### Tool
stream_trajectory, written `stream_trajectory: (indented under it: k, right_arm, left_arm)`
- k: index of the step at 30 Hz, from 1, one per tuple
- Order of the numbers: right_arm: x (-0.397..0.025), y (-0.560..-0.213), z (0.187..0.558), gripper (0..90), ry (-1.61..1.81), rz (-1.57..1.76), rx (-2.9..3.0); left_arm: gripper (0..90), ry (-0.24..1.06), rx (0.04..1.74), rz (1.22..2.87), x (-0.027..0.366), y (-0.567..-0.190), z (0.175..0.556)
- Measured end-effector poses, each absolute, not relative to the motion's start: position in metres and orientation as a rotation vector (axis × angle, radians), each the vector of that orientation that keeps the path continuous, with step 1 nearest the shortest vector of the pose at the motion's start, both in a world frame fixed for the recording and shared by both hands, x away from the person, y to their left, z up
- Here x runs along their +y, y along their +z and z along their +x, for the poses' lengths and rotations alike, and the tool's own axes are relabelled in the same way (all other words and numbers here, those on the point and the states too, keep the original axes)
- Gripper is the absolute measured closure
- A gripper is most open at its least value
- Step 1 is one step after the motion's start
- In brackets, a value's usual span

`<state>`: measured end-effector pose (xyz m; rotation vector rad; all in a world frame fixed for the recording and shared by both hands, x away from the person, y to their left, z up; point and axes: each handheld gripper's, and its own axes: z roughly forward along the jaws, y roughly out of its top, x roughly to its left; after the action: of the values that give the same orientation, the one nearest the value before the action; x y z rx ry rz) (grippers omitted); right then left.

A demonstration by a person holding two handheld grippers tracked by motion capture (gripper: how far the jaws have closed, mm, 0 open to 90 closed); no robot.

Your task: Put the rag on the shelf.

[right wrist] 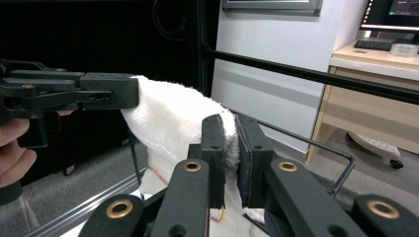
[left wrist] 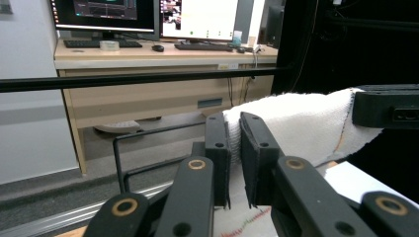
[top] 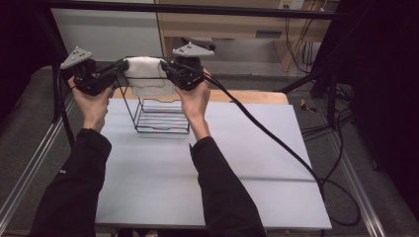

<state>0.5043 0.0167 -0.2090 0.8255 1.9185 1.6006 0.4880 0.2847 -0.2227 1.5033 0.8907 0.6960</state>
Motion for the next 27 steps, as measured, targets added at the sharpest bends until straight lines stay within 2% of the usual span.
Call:
stream_trajectory:
  k: [20, 27]
  right_arm:
    - [0.013, -0.229, 0.485, 83.2, 1.523, 0.733, 2.037]
    - [0.014, -0.231, 0.484, 83.2, 1.506, 0.720, 2.045]
  left_arm:
    - [78.2, 0.678, 0.902, 1.598, 0.282, -0.239, 0.462]
    - [73.1, 0.676, 0.912, 1.605, 0.288, -0.227, 0.454]
